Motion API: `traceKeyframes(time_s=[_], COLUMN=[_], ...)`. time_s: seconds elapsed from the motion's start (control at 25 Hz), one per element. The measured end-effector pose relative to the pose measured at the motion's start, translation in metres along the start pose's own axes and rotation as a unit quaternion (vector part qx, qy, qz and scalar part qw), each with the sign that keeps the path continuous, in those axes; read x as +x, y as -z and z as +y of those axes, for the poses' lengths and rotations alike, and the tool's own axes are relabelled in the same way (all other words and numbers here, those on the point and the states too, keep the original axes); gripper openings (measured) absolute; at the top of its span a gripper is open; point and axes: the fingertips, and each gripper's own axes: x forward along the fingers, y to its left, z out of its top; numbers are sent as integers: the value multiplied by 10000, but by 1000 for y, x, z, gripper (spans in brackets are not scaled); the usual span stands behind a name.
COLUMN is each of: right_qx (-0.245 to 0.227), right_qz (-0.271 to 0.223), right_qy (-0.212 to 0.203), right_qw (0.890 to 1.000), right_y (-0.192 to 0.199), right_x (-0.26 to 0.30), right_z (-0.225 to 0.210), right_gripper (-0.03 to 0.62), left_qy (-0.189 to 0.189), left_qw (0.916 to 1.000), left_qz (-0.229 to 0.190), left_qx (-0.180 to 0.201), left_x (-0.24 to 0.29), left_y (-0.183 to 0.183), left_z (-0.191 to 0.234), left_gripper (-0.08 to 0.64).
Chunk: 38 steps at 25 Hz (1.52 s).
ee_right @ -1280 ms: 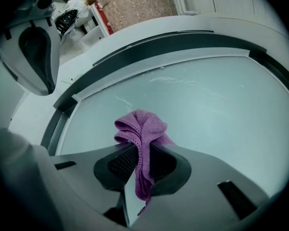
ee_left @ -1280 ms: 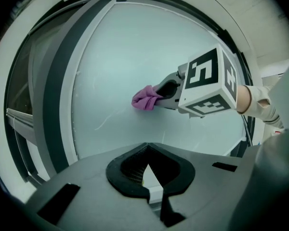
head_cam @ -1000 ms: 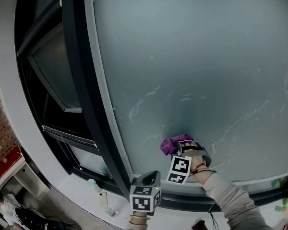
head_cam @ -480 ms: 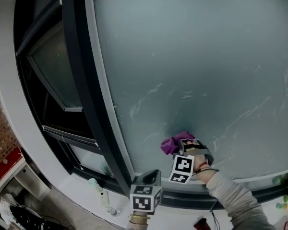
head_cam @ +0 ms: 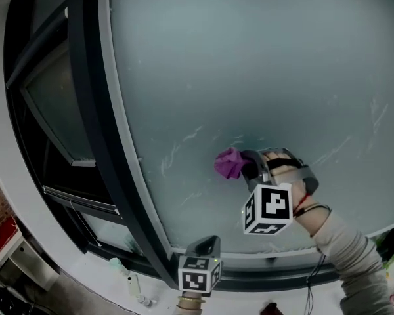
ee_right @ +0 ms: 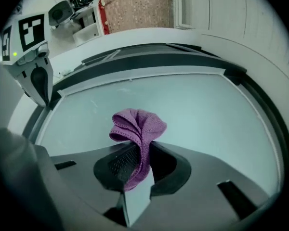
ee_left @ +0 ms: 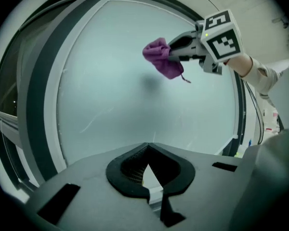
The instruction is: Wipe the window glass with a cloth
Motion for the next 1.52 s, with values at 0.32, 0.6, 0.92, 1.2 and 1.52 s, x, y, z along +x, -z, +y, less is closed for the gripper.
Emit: traceKeyframes(time_s=[0.32,0.6,0.92,1.2,1.52], right_qx=[-756,-1164,-1292,-1501,-1080], right_qz=[643,1113,1573,1891,1713], right_qy=[1301,2147,2782,2455,2106], right_qw=[9865,9633,9387,9389,9564], right_y=[41,59,73,94,93], right_x=[-30,-43,-40,-7,1], right_z=[-157,-256,-323,-302,-273], right_gripper=[58,58,58,58,58], left_qy=[390,665,882,890,810], left_qw=[9992,9975,9955,9952,9958], left_qz=[-65,-127,-160,-208,-240], left_qx=[94,191,303,354,339], left_x=[29,49,66,69,65], left_y=[-13,-27,-39,-48,-50], left_z=[-27,-48,-69,-67,-59], left_gripper=[5,5,5,5,5])
